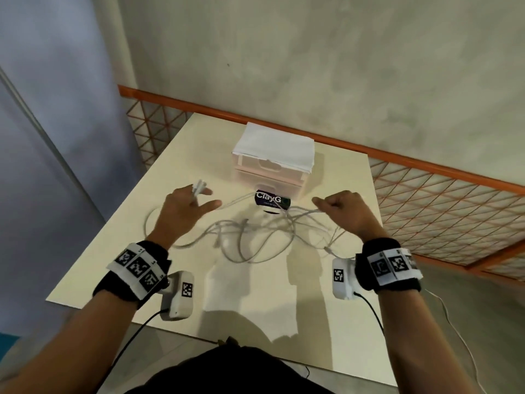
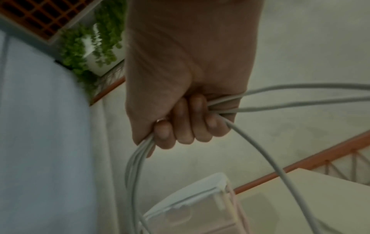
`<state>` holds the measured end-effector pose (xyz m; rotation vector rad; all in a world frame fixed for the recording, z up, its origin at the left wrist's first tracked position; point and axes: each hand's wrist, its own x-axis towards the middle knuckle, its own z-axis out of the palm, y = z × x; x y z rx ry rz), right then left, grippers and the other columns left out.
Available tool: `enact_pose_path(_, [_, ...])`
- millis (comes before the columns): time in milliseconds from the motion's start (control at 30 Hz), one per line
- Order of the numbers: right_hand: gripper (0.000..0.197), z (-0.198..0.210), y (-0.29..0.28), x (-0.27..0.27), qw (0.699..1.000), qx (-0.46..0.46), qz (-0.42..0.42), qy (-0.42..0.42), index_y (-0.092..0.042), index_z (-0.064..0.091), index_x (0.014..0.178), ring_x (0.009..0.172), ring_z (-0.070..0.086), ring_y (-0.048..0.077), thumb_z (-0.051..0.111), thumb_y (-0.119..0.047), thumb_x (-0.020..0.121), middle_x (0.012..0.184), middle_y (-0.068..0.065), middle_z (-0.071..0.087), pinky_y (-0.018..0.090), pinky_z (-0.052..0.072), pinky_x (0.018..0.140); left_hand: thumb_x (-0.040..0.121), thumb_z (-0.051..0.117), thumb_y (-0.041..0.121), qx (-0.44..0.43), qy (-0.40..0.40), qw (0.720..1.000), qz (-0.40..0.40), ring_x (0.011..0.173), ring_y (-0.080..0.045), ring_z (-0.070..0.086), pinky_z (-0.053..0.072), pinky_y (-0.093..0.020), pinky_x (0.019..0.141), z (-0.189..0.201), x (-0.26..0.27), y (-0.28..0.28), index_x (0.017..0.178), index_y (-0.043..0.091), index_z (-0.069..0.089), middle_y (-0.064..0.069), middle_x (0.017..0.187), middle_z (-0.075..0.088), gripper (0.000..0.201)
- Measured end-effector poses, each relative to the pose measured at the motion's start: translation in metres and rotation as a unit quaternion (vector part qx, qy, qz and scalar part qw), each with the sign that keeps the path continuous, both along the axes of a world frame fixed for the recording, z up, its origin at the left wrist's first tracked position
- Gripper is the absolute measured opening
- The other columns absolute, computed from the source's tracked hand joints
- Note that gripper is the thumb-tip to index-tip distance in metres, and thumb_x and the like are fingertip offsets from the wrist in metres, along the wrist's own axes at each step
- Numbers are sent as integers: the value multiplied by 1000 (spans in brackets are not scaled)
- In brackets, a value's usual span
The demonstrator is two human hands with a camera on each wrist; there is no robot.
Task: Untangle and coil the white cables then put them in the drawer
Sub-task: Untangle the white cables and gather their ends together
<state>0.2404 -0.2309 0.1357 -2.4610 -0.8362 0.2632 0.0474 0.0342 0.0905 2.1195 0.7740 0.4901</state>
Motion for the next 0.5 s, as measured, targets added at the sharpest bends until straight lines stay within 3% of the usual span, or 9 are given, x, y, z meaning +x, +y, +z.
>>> enact_pose_path(67, [62,-3,14,-14,999,-15,38,7,-16,30,39,45,29,15,55,-42,90,42,-2,27,31,29,58,70,80,30,-57,-62,994,-64,54,3,54,36,-7,56,9,12,-25,92,16,72,13,52,56,28])
enact_pose_path(167, [59,-2,33,-32,995,1,102,21,-22,39,38,44,28,13,51,-40,93,44,-2,29,31,26,54,56,88,38,-103,-70,975,-183,87,2,62,45,-15,76,17,27,-58,105,28,67,11,98,69,54])
enact_pose_path(200, [58,0,37,-36,992,16,121,24,-21,38,40,43,29,12,50,-39,93,46,0,33,29,26,53,55,89,35,-117,-52,967,-219,91,2,61,44,-14,77,17,31,-68,110,29,64,12,102,67,61])
enact_pose_path(267, [53,5,41,-40,988,48,143,33,-21,40,45,42,35,10,49,-38,95,48,2,42,21,29,50,66,85,26,-128,-8,956,-265,71,12,57,39,-7,66,12,37,-82,107,25,63,19,83,64,46])
enact_pose_path(333, [50,9,35,-38,986,62,146,43,-20,50,48,40,37,8,49,-38,95,43,-4,40,15,30,47,81,73,25,-117,-2,955,-272,60,10,57,42,-9,63,4,41,-84,89,25,65,19,65,63,11])
enact_pose_path(367, [49,9,30,-35,987,63,140,52,-19,53,49,38,36,9,49,-37,95,39,-5,37,14,29,46,86,67,24,-117,-3,956,-268,61,9,59,44,-9,63,1,40,-80,82,27,63,19,63,65,7])
enact_pose_path(433, [51,3,16,-26,989,63,117,68,-18,53,47,37,36,8,50,-37,94,34,-6,39,13,29,48,91,61,18,-107,0,960,-259,58,7,58,42,-6,57,3,36,-68,78,28,60,17,61,64,17])
enact_pose_path(500, [56,-11,3,-14,992,67,71,78,-16,47,43,39,37,6,52,-42,92,36,-7,42,21,35,56,92,58,17,-66,-8,965,-254,57,8,55,39,-6,57,11,29,-50,76,30,58,16,59,63,21])
